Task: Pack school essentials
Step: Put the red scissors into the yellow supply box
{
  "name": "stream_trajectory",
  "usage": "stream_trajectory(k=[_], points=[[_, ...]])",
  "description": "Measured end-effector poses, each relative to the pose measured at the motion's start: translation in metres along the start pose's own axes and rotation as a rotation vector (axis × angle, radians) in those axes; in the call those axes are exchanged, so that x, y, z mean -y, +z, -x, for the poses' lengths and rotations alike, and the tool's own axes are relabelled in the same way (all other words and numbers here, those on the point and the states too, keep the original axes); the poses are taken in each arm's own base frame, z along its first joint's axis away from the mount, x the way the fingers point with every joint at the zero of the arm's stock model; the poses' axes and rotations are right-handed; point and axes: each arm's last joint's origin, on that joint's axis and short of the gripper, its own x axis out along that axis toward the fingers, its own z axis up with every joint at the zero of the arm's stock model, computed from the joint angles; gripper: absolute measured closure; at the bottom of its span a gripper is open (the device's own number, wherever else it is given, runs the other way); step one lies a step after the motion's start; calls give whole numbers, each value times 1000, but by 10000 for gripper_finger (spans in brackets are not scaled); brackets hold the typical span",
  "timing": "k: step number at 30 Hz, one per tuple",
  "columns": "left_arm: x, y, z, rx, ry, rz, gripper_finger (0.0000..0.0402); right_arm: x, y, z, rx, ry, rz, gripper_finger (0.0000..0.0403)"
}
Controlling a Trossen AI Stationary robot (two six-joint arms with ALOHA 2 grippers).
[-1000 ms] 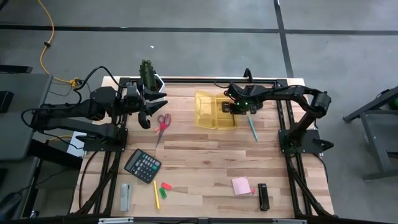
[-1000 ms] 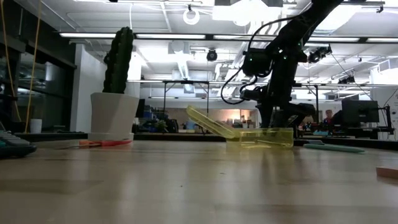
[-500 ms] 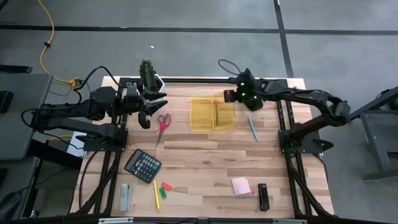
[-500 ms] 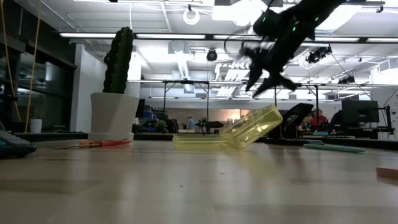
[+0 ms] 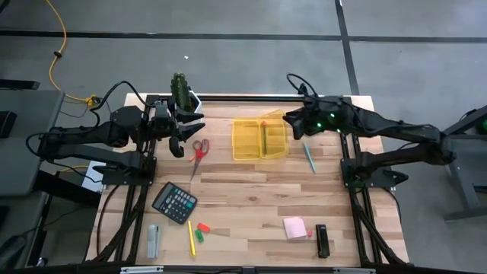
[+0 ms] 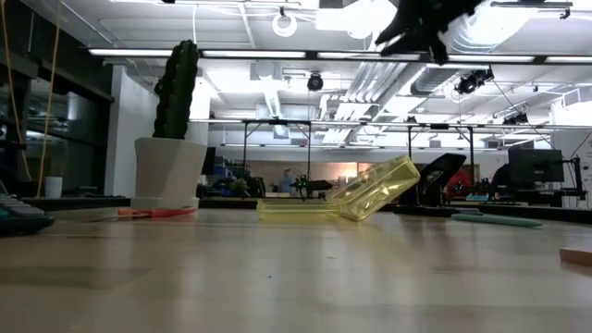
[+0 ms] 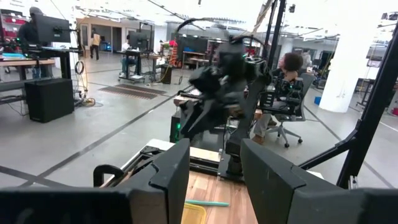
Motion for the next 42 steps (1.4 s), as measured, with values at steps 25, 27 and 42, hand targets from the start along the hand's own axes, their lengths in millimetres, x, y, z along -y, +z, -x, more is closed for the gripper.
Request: stream_trajectory(k=[25,27,42], points=[[0,0,0,0,2,8,270,-26,-53,-15,274,461,95,352],[0,0,0,0,1,8,270,-27,-49,-14,287,460,93,352],[-17,-51,-30,-520,379,259,241,-28,-40,-12,329,356,77,352]])
